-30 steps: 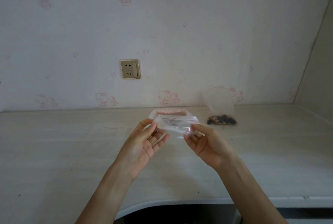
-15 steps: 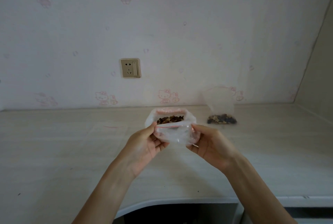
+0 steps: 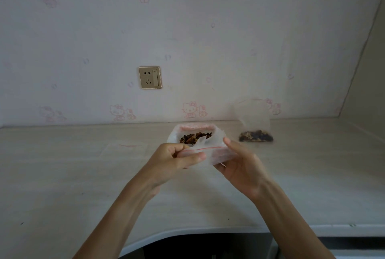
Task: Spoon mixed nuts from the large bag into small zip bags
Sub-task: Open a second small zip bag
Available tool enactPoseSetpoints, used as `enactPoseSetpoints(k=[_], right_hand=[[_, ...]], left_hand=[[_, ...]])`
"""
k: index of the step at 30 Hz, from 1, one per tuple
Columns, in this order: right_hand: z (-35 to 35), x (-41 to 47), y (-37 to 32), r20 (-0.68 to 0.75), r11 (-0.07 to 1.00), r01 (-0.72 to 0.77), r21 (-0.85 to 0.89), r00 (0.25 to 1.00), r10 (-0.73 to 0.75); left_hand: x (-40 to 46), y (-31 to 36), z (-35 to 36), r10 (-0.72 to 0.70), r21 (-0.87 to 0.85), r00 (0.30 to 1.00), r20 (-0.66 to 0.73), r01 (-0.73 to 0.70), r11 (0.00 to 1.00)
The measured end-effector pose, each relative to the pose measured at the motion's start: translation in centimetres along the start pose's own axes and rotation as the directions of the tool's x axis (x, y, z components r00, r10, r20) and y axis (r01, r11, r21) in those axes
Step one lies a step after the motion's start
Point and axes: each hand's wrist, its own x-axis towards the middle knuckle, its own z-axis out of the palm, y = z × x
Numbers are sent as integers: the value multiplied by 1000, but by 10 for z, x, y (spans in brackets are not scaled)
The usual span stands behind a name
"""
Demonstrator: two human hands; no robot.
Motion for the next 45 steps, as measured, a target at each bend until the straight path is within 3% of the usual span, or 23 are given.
enactPoseSetpoints(k=[4, 7, 13, 18, 22, 25, 28, 32, 35, 38, 43, 45], right_hand=[[2, -5, 0, -5, 946, 52, -321, 998, -57], [5, -7, -1, -78, 859, 54, -510, 991, -109], [21, 0, 8, -391, 930, -7, -369, 908, -148], [26, 6, 16, -489, 844, -19, -536, 822, -292], [24, 4, 12, -355, 551, -4, -834, 768, -532], [19, 5, 6, -226, 304, -66, -951, 816, -532], [18, 7, 2, -216, 265, -90, -960, 840, -498], [15, 7, -8, -199, 241, -112, -964, 905, -376], [12, 5, -14, -142, 117, -112, -987, 944, -298], [14, 1, -14, 9, 0, 9, -1000, 959, -285], [22, -4, -12, 318, -160, 285, -945, 913, -254], [23, -3, -12, 364, -208, 319, -925, 901, -237]], left_hand=[[-1, 2, -1, -20, -107, 999, -44, 15, 994], [-4, 3, 5, 28, -33, 994, -105, -32, 999], [8, -5, 21, 114, 151, 894, -433, -53, 987], [13, -11, 23, 220, 363, 828, -516, -21, 932], [11, -5, 13, 199, 457, 849, -490, 56, 888], [5, -4, 7, 320, 657, 844, -431, 51, 752], [-2, -1, 14, 549, 842, 792, -267, -84, 532], [-5, 3, 11, 596, 839, 803, 0, -324, 437], [1, -2, 4, 473, 853, 880, 37, -275, 444], [9, -6, 3, 401, 828, 916, 19, -239, 507], [18, -6, 4, 243, 713, 970, 23, -186, 676], [19, -4, 2, 179, 695, 983, 42, -158, 702]])
